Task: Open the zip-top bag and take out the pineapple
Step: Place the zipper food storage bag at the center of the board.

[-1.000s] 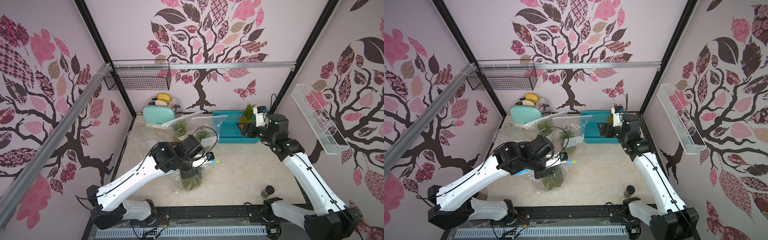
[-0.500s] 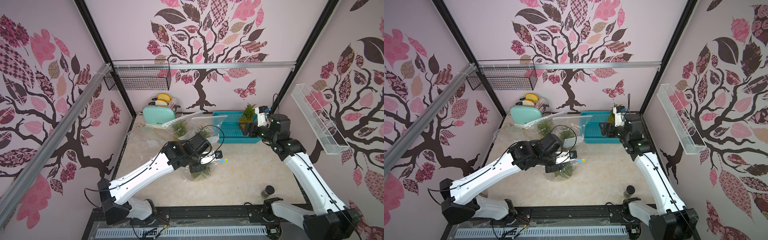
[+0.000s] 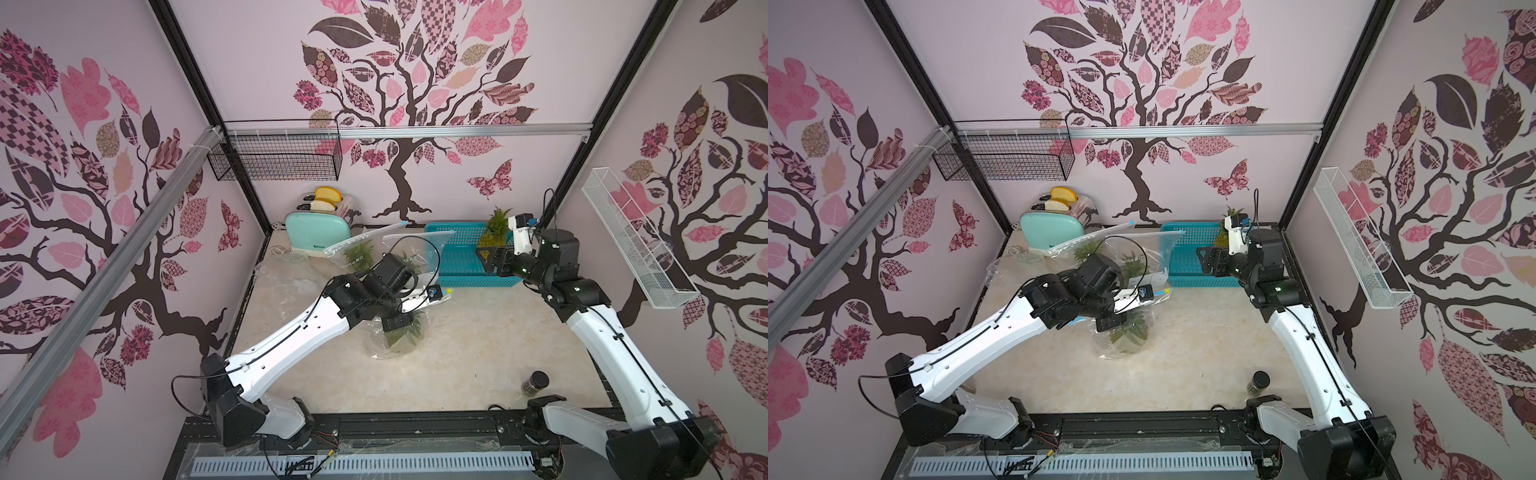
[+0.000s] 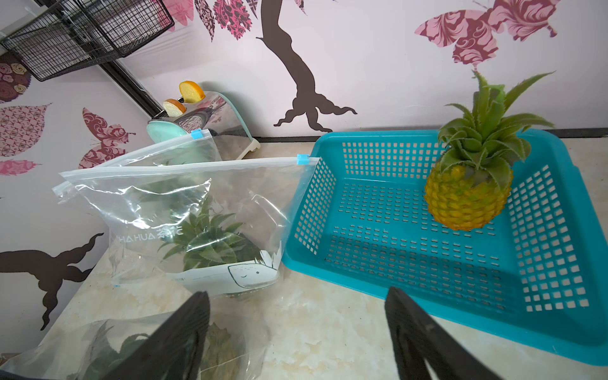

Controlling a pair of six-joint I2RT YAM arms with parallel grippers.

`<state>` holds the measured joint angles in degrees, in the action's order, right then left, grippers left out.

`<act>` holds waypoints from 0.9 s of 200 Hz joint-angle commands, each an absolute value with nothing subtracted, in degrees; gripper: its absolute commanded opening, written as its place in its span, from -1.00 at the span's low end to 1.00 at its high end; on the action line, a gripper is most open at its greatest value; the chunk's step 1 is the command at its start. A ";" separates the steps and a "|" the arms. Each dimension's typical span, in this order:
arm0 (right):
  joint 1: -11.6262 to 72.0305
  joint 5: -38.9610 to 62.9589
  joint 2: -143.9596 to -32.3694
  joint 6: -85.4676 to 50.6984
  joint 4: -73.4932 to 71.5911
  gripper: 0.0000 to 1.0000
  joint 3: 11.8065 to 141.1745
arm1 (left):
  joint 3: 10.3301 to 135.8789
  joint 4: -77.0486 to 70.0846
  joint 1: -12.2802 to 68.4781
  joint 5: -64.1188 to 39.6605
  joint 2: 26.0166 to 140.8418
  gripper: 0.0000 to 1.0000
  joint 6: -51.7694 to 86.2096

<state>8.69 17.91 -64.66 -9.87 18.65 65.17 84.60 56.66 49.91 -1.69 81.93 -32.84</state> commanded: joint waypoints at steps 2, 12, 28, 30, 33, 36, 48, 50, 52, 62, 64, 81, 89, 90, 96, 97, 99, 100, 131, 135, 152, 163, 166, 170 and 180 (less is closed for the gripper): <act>8.32 18.90 -64.46 -8.79 19.07 0.71 65.01 | 87.95 55.93 50.05 -2.13 82.30 -0.15 -33.64; 8.28 19.07 -64.43 -8.63 19.25 0.71 65.08 | 89.15 56.25 50.10 -1.24 82.18 -0.14 -33.59; 8.26 19.34 -64.25 -8.55 19.42 0.72 65.21 | 91.44 57.48 50.10 -1.11 81.88 -0.10 -33.86; 8.31 19.34 -64.18 -8.60 19.49 0.72 65.21 | 91.72 57.72 50.10 -1.18 81.84 -0.10 -33.84; 8.30 19.40 -64.16 -8.55 19.39 0.72 65.21 | 92.15 57.92 50.10 -1.27 81.74 -0.09 -33.94; 8.34 19.49 -64.16 -8.59 19.36 0.72 65.13 | 92.49 58.24 50.16 -1.38 81.64 -0.09 -33.97; 8.31 20.21 -64.00 -8.59 19.46 0.72 65.12 | 94.12 59.20 50.18 -1.80 81.24 -0.09 -34.32; 8.32 20.39 -63.97 -8.61 19.50 0.72 65.06 | 94.33 59.47 50.30 -1.83 81.13 -0.09 -34.31; 8.30 20.63 -63.91 -8.61 19.49 0.71 65.11 | 94.60 59.56 50.28 -1.91 81.08 -0.09 -34.35; 8.31 21.98 -63.72 -8.40 19.57 0.72 65.04 | 95.74 60.33 50.30 -2.46 80.66 -0.09 -34.53; 8.30 22.37 -63.66 -8.34 19.59 0.72 65.08 | 95.89 60.52 50.32 -2.50 80.55 -0.09 -34.47; 8.26 26.30 -63.37 -7.37 19.92 0.69 65.09 | 97.41 61.49 50.28 -4.51 79.82 -0.13 -34.50; 8.29 28.23 -63.15 -6.85 20.12 0.68 65.15 | 97.93 61.87 50.33 -6.12 79.50 -0.14 -34.38; 8.27 28.48 -63.13 -6.81 20.17 0.67 65.18 | 98.01 61.92 50.30 -6.27 79.48 -0.14 -34.42; 8.29 29.71 -63.02 -6.41 20.42 0.67 65.28 | 98.39 62.10 50.28 -7.30 79.43 -0.14 -34.26; 8.32 29.88 -63.02 -6.37 20.45 0.67 65.25 | 98.46 62.12 50.32 -7.48 79.40 -0.14 -34.22; 8.32 30.19 -63.02 -6.27 20.54 0.67 65.29 | 98.53 62.13 50.33 -7.89 79.37 -0.14 -34.20; 8.29 30.34 -63.02 -6.26 20.55 0.67 65.34 | 98.57 62.14 50.35 -8.03 79.37 -0.14 -34.19; 8.32 29.94 -63.09 -5.54 21.74 0.67 65.30 | 99.09 61.02 50.34 -12.48 80.26 -0.12 -33.78; 8.29 29.75 -63.22 -5.46 21.91 0.66 65.28 | 99.18 60.86 50.33 -12.72 80.57 -0.12 -33.82; 8.35 29.83 -63.86 -5.45 22.65 0.66 65.47 | 99.45 60.45 50.28 -12.79 82.32 -0.12 -34.36; 8.39 30.51 -64.05 -5.45 22.87 0.65 65.43 | 100.18 60.41 50.21 -12.66 83.84 -0.12 -34.71; 8.38 30.72 -64.07 -5.45 22.88 0.65 65.41 | 100.32 60.40 50.19 -12.63 84.38 -0.12 -34.80; 8.40 30.98 -64.11 -5.45 22.85 0.65 65.38 | 100.57 60.32 50.10 -12.54 84.97 -0.12 -34.90; 8.35 31.54 -64.16 -5.29 22.97 0.64 65.28 | 101.21 59.82 49.90 -11.99 86.63 -0.13 -35.03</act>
<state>8.54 29.32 -63.99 -6.17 21.80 65.17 99.29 60.77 50.17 -11.03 83.07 -34.37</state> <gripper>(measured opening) 0.824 0.439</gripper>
